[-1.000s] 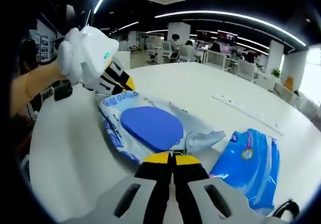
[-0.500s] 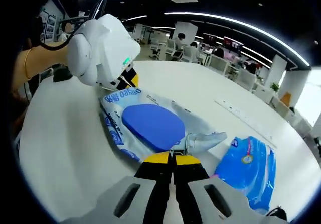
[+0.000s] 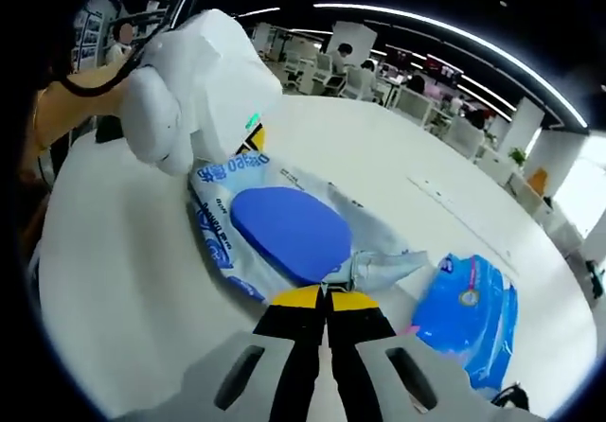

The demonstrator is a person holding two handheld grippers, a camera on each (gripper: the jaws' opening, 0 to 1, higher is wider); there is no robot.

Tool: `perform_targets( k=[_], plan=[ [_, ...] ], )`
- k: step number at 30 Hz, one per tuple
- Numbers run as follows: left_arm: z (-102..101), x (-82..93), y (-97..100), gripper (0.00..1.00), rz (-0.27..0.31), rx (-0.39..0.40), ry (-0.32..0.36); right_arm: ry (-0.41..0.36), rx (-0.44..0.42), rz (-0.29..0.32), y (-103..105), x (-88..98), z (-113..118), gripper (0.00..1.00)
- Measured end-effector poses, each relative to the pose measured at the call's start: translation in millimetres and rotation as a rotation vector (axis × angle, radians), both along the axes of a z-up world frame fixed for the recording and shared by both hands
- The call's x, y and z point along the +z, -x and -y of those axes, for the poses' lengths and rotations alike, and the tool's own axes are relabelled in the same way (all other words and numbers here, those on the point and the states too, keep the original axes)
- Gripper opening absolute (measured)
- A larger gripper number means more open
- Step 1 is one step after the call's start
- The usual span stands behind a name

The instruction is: Arrange the tabletop items into an orderly group along one side of the table until the central work area is clear of visible clutter.

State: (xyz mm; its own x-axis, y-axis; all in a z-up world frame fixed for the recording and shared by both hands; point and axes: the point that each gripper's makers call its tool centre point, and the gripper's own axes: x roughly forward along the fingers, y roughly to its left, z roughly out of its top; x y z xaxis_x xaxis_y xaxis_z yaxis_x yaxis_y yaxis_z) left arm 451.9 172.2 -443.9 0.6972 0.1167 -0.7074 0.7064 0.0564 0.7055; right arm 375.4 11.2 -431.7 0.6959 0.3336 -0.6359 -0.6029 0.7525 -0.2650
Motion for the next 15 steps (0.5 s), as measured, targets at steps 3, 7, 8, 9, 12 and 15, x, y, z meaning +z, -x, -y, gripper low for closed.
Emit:
perform_targets(
  k=[3, 7, 8, 9, 12, 15],
  plan=[
    [-0.7, -0.2, -0.1, 0.01, -0.002, -0.001, -0.010, -0.004, -0.022, -0.031, -0.7, -0.9, 1.7, 0.00],
    [-1.3, -0.4, 0.3, 0.01, 0.000, -0.006, -0.022, -0.016, -0.043, -0.051, 0.2, -2.1, 3.0, 0.00],
    [-1.2, -0.1, 0.2, 0.01, 0.003, -0.008, -0.027, -0.028, -0.056, -0.059, 0.0, -2.6, 3.9, 0.00],
    [-1.2, 0.0, 0.1, 0.01, 0.004, -0.009, -0.031, -0.030, -0.060, -0.063, 0.1, -2.8, 4.4, 0.00],
    [-0.9, 0.3, 0.8, 0.01, 0.007, -0.015, -0.046, -0.044, -0.074, -0.076, -0.2, -3.7, 6.0, 0.00],
    [-1.5, 1.9, 2.6, 0.05, 0.004, -0.009, -0.041, -0.062, -0.096, -0.095, 0.2, -4.1, 7.8, 0.00]
  ],
)
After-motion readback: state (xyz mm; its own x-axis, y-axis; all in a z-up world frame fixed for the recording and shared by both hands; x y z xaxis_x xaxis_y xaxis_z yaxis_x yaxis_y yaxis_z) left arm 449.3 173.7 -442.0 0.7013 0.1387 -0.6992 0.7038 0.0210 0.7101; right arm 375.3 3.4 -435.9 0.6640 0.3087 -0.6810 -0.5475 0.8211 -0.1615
